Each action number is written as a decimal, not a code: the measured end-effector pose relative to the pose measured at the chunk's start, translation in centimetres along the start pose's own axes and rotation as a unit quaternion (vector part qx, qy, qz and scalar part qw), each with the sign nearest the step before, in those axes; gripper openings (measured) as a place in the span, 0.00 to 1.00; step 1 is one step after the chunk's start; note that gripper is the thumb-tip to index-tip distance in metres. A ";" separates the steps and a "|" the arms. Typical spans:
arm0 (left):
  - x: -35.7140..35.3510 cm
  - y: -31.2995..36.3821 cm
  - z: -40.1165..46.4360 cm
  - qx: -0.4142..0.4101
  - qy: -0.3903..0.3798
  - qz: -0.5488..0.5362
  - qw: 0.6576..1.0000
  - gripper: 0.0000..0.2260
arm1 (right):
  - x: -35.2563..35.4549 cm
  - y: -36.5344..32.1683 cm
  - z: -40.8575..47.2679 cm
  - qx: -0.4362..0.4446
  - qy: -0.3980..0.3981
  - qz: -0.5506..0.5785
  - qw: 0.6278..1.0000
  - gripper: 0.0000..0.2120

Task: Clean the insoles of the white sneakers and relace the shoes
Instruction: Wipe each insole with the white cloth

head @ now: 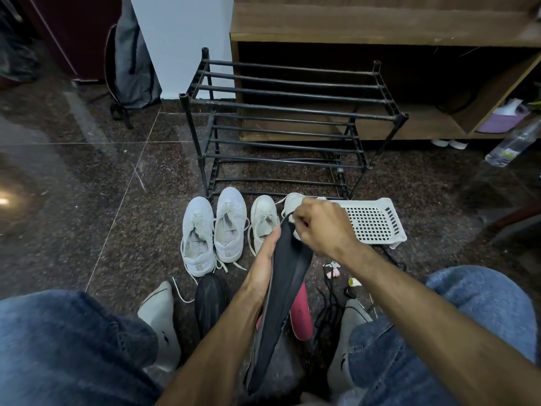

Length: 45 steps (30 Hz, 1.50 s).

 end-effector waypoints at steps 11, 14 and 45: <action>0.2 -0.1 -0.3 0.001 0.009 -0.040 0.999 0.27 | -0.3 -1.4 -1.1 0.081 -0.078 -0.052 0.992 0.08; -0.1 0.0 -0.3 0.006 0.011 -0.022 1.000 0.27 | -0.3 -0.4 -0.3 0.007 -0.052 -0.055 0.997 0.09; 1.7 2.2 -0.8 -0.049 0.073 -0.111 0.990 0.29 | -6.5 -2.9 -6.0 -0.050 0.013 0.289 0.956 0.04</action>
Point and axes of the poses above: each hand's wrist, its own z-axis towards the middle knuckle, its own x-axis out of the back of the hand, y = z × x, the point moved 1 cm from there along z, towards the middle knuckle, and after that the axes turned 12 degrees about -y, right-handed, at the moved point
